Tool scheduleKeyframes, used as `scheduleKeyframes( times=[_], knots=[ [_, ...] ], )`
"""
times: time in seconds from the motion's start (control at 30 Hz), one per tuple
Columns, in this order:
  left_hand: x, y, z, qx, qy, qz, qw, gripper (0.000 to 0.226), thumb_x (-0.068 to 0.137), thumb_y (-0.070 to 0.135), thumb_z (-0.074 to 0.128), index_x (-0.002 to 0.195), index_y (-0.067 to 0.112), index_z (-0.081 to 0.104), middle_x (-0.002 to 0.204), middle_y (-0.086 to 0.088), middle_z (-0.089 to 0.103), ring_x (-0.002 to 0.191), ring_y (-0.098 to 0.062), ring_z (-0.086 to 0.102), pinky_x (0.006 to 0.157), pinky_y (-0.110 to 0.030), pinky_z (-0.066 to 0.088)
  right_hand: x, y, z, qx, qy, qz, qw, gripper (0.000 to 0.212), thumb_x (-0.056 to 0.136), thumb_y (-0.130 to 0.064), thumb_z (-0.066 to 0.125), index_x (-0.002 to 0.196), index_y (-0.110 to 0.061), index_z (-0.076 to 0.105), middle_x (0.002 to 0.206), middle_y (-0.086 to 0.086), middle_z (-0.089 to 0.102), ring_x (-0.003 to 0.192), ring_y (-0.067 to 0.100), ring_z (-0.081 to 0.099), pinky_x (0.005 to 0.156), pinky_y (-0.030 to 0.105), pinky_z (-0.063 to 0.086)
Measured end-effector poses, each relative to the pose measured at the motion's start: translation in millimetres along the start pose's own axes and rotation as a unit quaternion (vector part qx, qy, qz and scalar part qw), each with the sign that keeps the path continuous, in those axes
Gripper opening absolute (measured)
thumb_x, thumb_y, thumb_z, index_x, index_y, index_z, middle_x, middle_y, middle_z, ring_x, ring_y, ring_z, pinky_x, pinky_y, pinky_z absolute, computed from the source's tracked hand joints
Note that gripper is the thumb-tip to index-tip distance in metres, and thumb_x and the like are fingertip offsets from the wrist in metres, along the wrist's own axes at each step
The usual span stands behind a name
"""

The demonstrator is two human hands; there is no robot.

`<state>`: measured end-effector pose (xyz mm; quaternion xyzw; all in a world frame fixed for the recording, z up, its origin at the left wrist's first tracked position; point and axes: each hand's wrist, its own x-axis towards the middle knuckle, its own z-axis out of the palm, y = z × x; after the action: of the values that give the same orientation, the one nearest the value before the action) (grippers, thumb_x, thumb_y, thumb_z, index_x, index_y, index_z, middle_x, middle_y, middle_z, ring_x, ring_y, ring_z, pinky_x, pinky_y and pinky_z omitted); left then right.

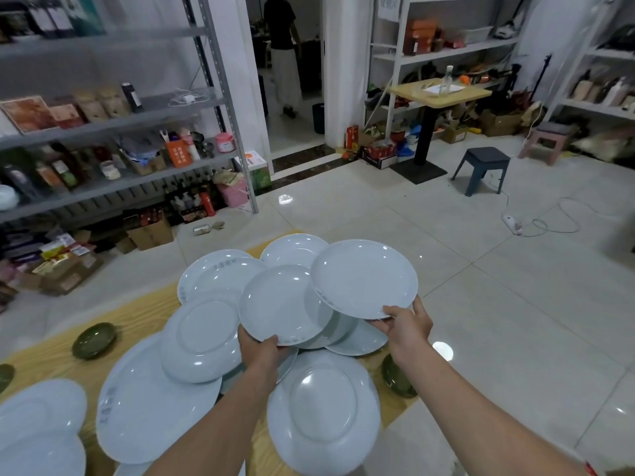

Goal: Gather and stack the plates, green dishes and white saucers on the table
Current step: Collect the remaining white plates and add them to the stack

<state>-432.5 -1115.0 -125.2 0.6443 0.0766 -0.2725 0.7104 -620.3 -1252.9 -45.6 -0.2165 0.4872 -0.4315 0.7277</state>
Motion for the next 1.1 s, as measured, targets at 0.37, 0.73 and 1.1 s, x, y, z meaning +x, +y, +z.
scheduleKeyframes(
  times=[0.37, 0.73, 1.1],
  knots=[
    [-8.4, 8.6, -5.6, -0.087, -0.004, -0.018, 0.996, 0.090, 0.080, -0.025, 0.057, 0.141, 0.040, 0.046, 0.121, 0.003, 0.057, 0.095, -0.022, 0.063, 0.058, -0.034, 0.060, 4.5, -6.3, 12.9, -0.005, -0.043, 0.003, 0.999, 0.084, 0.079, 0.022, 0.055, 0.148, -0.025, 0.045, 0.105, -0.006, 0.063, 0.065, 0.020, 0.074, 0.058, 0.038, 0.061],
    [-41.5, 46.2, -65.0, -0.100, -0.012, 0.007, 0.995, 0.091, 0.085, -0.014, 0.064, 0.153, 0.037, 0.030, 0.105, 0.008, 0.068, 0.097, -0.017, 0.070, 0.072, -0.034, 0.061, -30.5, 12.2, 52.4, -0.043, -0.130, 0.004, 0.991, 0.086, 0.078, 0.021, 0.058, 0.147, -0.030, 0.047, 0.110, 0.000, 0.067, 0.072, 0.020, 0.075, 0.061, 0.039, 0.061],
    [-101.9, 82.3, -222.4, -0.166, 0.036, 0.071, 0.983, 0.090, 0.088, -0.015, 0.059, 0.154, 0.038, 0.027, 0.122, -0.001, 0.064, 0.099, -0.020, 0.072, 0.077, -0.040, 0.061, -161.0, 92.5, 96.1, -0.080, -0.241, 0.026, 0.967, 0.085, 0.079, 0.019, 0.058, 0.146, -0.034, 0.048, 0.114, -0.005, 0.070, 0.094, 0.026, 0.070, 0.067, 0.042, 0.062]
  ],
)
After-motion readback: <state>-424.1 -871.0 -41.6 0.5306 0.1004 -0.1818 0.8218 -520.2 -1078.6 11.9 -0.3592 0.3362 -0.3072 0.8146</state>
